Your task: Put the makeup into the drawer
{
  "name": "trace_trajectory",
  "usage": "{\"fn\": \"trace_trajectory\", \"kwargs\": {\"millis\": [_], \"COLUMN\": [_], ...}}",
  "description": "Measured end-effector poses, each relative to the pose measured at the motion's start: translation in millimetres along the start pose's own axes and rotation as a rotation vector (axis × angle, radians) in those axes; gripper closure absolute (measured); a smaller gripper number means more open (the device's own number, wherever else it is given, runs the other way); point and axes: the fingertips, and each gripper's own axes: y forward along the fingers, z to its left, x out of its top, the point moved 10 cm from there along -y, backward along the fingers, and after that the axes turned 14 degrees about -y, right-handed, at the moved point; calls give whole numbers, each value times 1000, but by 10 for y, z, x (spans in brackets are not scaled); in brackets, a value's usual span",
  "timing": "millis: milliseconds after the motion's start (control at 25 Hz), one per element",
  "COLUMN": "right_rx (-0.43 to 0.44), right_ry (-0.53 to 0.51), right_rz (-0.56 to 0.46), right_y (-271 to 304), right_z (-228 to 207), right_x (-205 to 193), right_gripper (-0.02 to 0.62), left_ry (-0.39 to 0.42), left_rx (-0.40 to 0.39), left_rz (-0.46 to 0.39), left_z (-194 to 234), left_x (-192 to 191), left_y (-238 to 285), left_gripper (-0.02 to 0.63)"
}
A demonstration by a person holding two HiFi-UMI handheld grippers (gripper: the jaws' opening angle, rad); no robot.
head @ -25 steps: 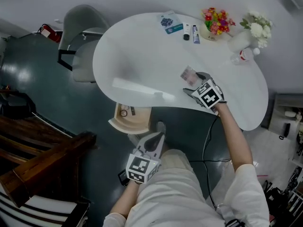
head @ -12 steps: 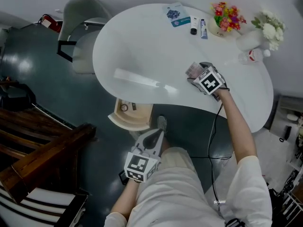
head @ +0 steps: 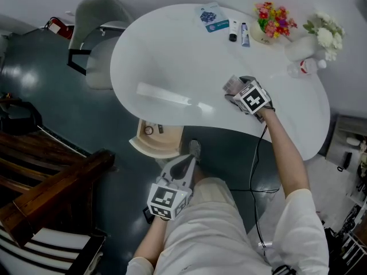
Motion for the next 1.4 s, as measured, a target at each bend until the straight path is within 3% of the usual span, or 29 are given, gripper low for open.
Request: {"fn": "trace_trajectory", "kwargs": {"millis": [840,1400], "right_rx": [-13,75], "right_ry": [83,-52], "right_rz": [-42,-151], "right_y": [-98,-204], "right_z": [220,1119], "right_x": [62,872], "right_gripper": [215,216], "left_ry": [-10,-9], "left_rx": [24,36], "left_rz": [-30,-68], "left_z": [100,227], "left_x": [-155,-207], "left_y": [-294,-675], "left_gripper": [597,597]}}
